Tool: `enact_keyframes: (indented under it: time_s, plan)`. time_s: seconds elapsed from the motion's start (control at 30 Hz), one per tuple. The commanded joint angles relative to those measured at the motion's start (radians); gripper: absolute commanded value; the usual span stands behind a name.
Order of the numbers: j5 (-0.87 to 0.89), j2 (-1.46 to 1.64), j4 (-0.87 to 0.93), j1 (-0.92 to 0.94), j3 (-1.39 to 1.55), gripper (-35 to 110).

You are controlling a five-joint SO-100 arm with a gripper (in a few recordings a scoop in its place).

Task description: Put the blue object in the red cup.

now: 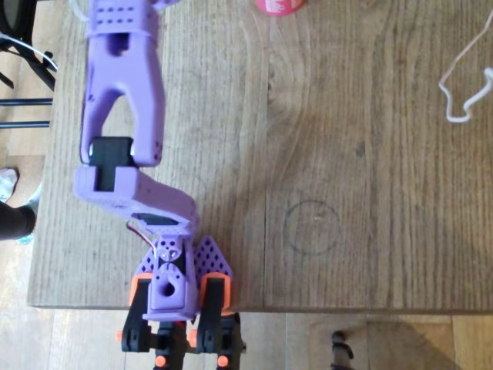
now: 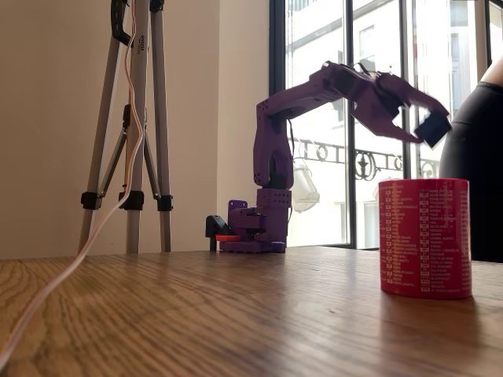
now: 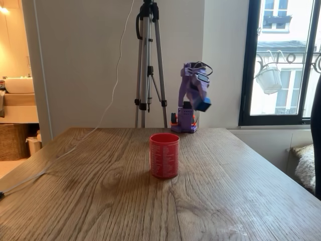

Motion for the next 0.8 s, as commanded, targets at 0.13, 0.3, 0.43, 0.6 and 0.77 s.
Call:
enact_keyframes:
  time_s: [0.13, 0.3, 0.43, 0.6, 0.77]
  plan:
    - [-0.078, -0.115, -0.278, 0.189, -0.161, 0]
    - [-0.098, -0.232, -0.308, 0.227, -0.250, 0]
    - [-0.132, -0.291, -0.348, 0.236, -0.265, 0]
    - [-0.179, -0.321, -0.368, 0.201, -0.264, 0]
    - [-0.216, -0.328, -0.368, 0.140, -0.259, 0]
